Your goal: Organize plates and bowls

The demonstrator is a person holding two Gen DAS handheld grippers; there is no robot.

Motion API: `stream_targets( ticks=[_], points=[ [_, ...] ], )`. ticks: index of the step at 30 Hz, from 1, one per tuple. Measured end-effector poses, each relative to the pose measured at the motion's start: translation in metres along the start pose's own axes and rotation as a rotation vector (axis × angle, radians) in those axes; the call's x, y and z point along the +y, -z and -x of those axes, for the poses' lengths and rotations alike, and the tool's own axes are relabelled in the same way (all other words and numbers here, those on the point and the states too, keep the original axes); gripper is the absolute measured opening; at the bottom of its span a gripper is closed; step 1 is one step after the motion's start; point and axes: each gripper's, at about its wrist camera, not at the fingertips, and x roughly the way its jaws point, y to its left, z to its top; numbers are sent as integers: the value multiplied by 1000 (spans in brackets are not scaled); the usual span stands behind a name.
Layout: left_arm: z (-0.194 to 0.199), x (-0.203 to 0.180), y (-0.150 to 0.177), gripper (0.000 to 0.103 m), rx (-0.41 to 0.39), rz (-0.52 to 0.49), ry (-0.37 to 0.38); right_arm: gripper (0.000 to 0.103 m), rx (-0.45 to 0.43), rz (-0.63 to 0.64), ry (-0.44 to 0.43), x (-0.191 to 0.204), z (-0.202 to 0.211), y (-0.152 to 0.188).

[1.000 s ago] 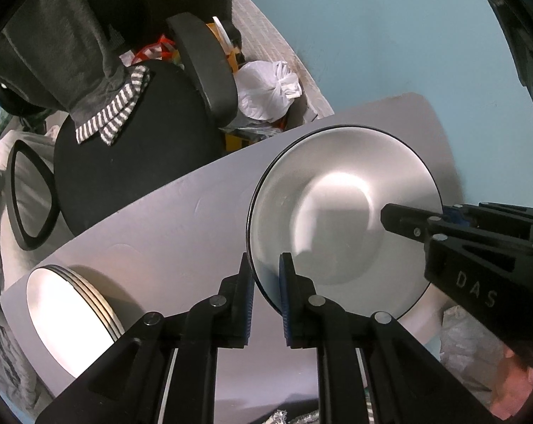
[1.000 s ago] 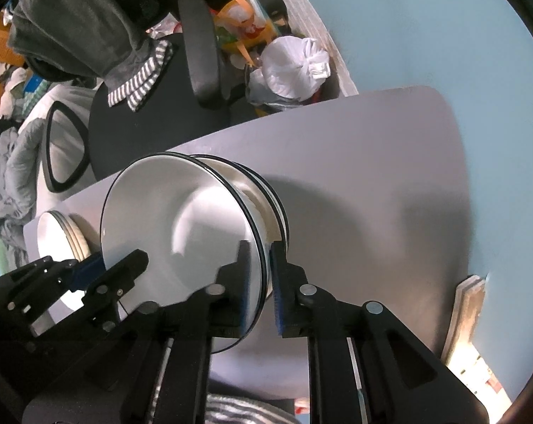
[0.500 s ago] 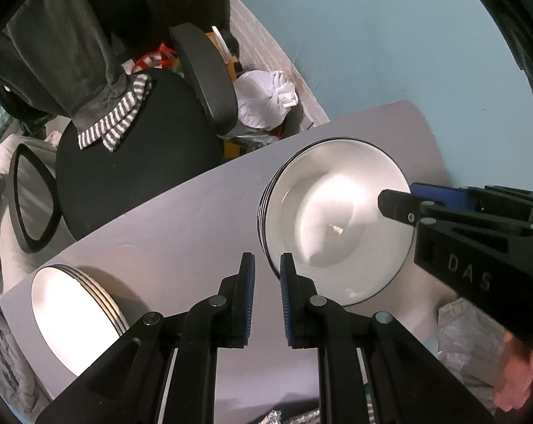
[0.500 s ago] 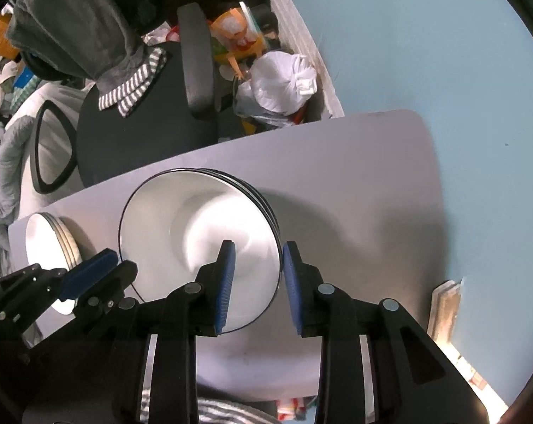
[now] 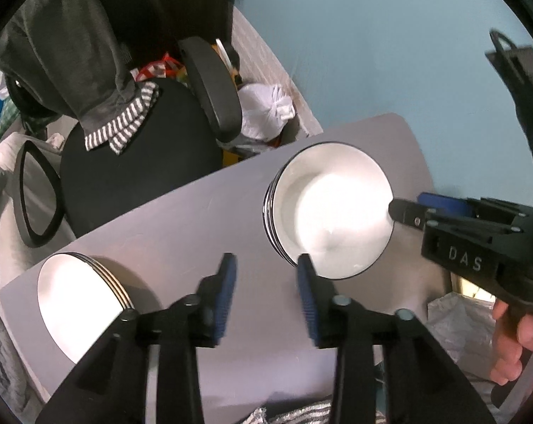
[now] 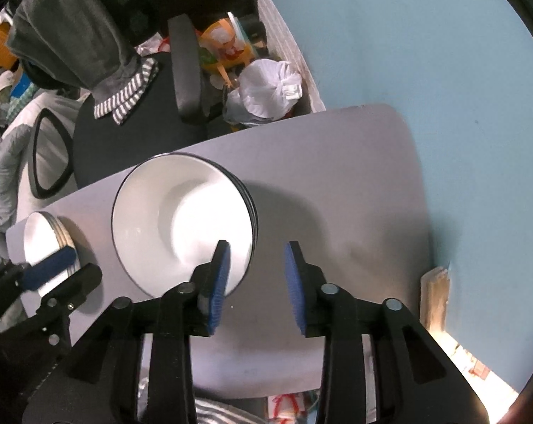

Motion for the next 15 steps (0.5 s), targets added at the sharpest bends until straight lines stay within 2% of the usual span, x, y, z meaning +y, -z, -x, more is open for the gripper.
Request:
stream_targets(
  ticks=[1,3,7,10,13,15],
  points=[
    [3,1,1,38,-5,-2,1,41,-8,0,5,0,2,2],
    [6,3,5,39,-4,-3,9,41,-23,-6,12,-2,7,7],
    [17,12,11,53,-15,22,31,41,-39,-53,-15,-8,19,18],
    [25,20,18,53,-23,55,45,43,-51,-78,-33,-11,27,27],
    [32,26,25,55,-31,85,69,60,-72,-93,-41,-11,36,37],
    [38,28,30,59,-48,83,65,60,-97,-91,-41,-8,42,45]
  ],
)
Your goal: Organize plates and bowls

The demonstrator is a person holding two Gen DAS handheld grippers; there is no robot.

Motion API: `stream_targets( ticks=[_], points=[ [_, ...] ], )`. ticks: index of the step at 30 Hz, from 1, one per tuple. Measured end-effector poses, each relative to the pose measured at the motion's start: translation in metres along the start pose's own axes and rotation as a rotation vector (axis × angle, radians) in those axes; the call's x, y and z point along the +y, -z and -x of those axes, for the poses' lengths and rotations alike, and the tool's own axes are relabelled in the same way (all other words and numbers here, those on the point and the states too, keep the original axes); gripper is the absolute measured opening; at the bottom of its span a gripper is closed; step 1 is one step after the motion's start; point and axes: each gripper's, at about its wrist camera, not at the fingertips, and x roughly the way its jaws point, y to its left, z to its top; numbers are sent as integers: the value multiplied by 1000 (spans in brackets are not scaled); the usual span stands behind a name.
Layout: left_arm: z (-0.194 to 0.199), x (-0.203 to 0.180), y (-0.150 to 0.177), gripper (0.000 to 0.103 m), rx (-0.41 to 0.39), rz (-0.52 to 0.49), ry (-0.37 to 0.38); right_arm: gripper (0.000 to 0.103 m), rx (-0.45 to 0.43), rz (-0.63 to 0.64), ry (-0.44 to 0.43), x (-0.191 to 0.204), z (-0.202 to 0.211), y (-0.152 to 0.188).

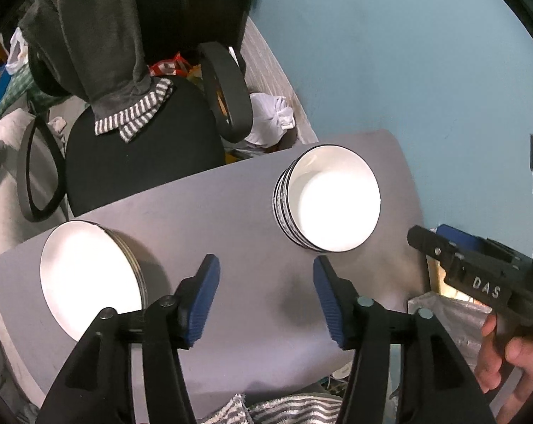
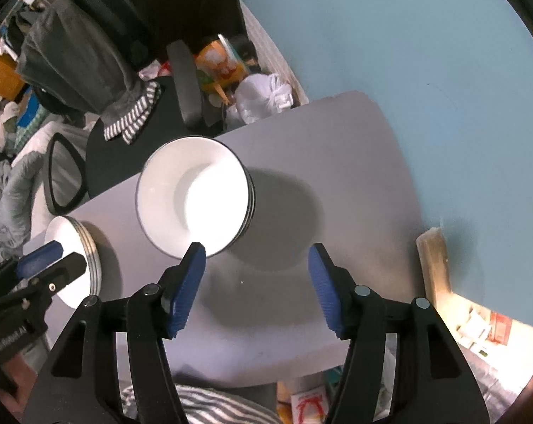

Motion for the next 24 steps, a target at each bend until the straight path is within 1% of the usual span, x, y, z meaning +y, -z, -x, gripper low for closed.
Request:
stream_targets(
  ticks=[4,9,11,12,15,22,24],
  points=[
    [11,1,12,60,-32,-47,-47,60,-15,8,-9,6,8,13],
    [20,4,22,60,-50,-62,-46,60,-41,33,-19,13,20,31],
    [22,5,24,62,-56,-69,-46,60,-44,39,-23,15,22,36],
    [23,5,25,65,-59,-74,-47,60,-45,38,-26,15,23,38],
    [24,3,27,66,-68,-88,-52,60,-49,35,-31,13,24,40],
    [15,2,22,66,-47,-82,-56,60,-31,30,-27,7,15,36],
    [11,1,19,68,-38,-76,-62,60,-23,34,-26,4,11,32]
  ],
)
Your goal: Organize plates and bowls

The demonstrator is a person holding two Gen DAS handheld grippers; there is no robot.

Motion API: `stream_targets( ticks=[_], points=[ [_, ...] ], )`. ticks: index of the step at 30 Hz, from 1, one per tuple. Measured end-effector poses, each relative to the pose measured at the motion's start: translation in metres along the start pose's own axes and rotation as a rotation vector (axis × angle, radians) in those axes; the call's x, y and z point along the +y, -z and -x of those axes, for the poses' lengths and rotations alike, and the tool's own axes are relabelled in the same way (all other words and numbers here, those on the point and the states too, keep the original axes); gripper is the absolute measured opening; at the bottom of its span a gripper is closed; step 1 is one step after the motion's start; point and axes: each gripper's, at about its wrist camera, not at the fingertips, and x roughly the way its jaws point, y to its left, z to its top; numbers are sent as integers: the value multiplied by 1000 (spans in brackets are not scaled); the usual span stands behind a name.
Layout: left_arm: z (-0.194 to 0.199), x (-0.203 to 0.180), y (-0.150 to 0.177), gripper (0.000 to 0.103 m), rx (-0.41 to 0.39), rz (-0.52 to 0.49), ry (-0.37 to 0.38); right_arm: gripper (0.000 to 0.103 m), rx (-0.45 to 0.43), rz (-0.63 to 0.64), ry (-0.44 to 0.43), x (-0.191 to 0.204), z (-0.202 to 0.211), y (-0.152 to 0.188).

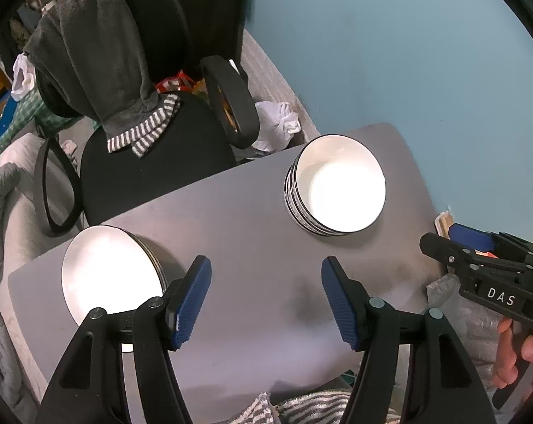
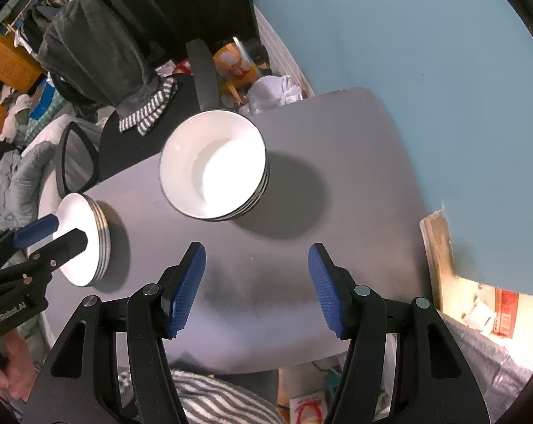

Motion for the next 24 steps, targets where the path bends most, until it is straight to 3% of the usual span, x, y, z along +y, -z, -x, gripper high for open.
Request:
stream_targets(
  ticks=[24],
  points=[
    [-89,-22,-51,72,153,96,14,60,147,19,-122,-38,-83,-74]
  ],
)
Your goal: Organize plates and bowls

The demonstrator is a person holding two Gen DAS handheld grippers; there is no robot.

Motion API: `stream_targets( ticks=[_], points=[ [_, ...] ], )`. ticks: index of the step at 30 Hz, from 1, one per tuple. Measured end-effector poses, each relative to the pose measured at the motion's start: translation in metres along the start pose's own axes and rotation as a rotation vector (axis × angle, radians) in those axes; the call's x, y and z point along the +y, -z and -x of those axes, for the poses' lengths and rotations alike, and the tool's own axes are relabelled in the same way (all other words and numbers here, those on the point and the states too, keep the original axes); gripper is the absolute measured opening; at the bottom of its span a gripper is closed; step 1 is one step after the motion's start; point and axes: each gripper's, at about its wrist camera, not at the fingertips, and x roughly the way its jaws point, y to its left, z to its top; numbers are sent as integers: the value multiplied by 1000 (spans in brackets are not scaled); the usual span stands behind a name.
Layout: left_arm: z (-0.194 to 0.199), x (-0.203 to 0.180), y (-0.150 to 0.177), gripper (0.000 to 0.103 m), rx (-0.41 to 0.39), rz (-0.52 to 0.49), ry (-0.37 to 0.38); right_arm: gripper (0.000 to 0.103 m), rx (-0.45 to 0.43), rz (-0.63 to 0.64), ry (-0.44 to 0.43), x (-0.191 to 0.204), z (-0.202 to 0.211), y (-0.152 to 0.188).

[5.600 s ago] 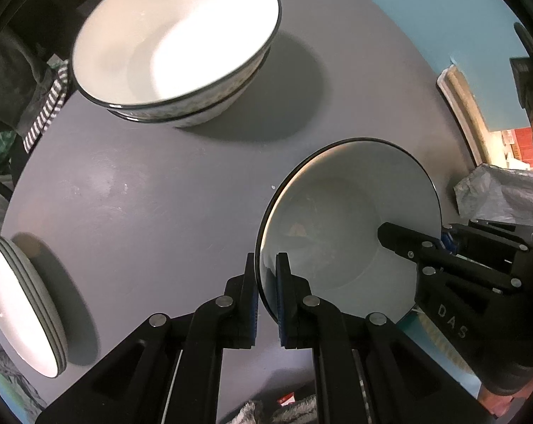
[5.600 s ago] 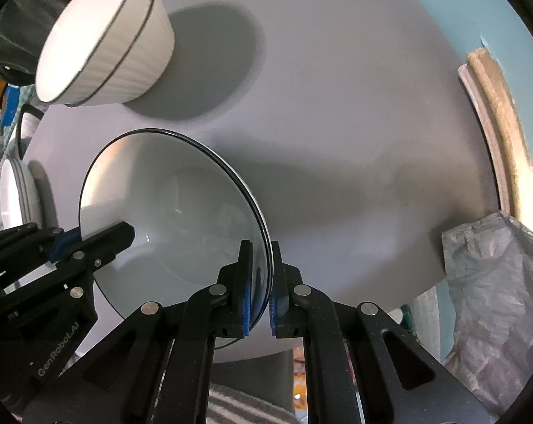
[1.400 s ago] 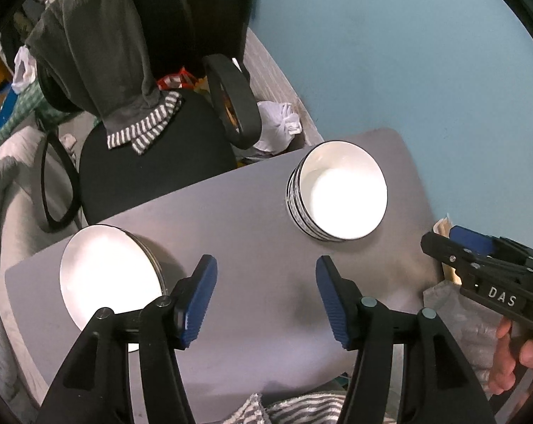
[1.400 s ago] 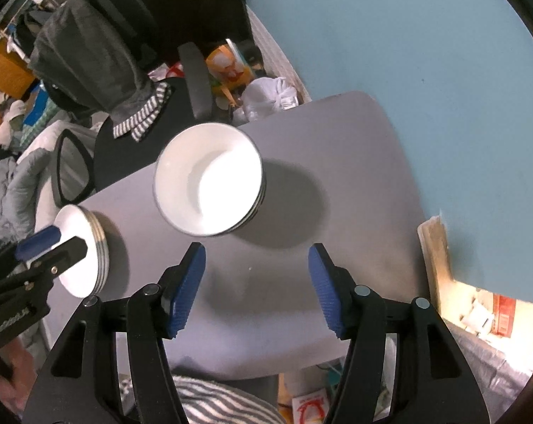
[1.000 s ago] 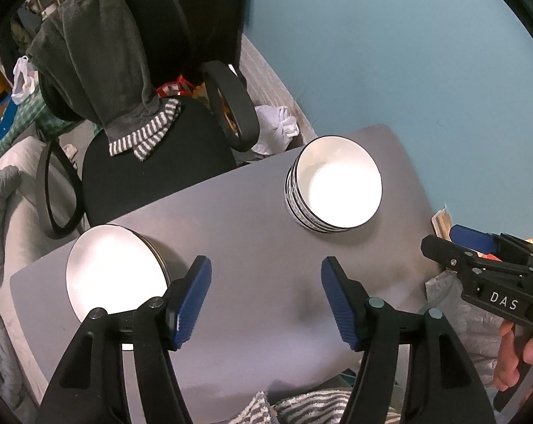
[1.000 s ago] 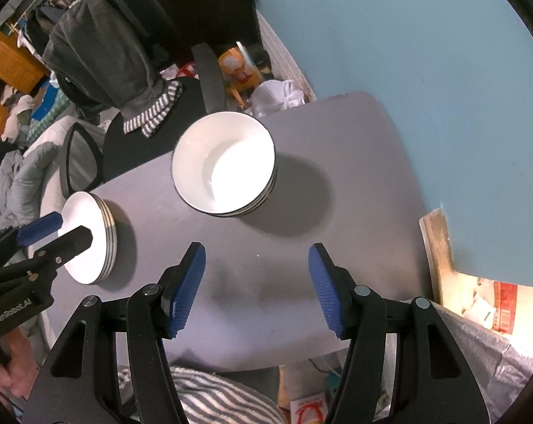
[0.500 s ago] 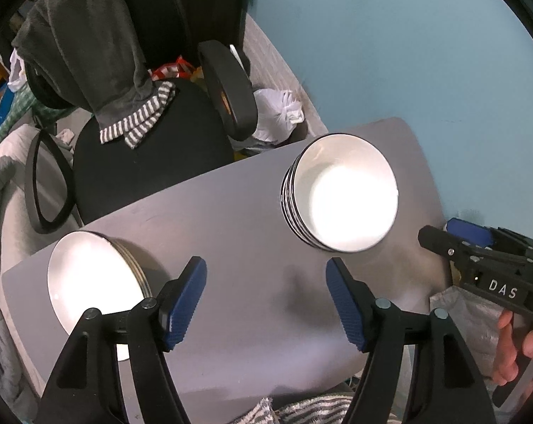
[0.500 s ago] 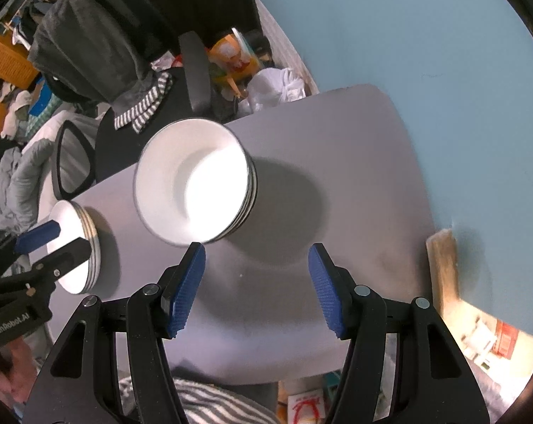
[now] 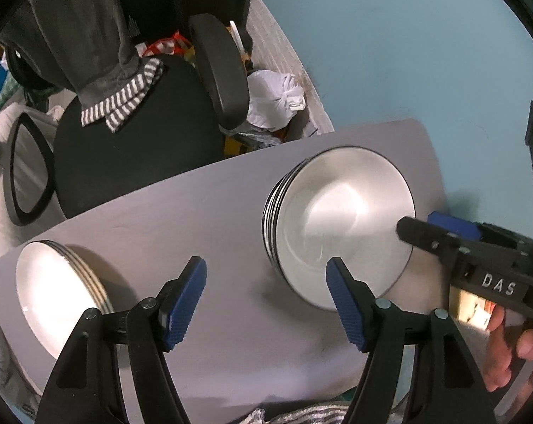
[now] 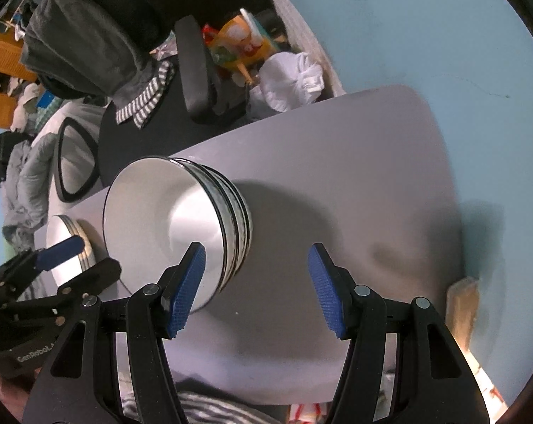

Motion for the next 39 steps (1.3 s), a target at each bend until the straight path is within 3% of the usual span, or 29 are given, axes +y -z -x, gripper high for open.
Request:
stream_targets(
  ticks=[16,30,32,33,39],
  points=[
    [-39,2,-21,72,106,65,9,60,87,93,-1,9,-36,-24],
    [-54,4,-27,72,145,70,51,60,122,100,7,7,-50,-29],
    [-55,5,-26,65,145,71,58,60,121,107,7,7,-49,-29],
    [-56,6,-26,57,154,73,63,60,122,111,9,8,-49,-29],
    [-56,9,-27,28,172,86,138,52,128,108,-8,9,-51,-31]
  ],
)
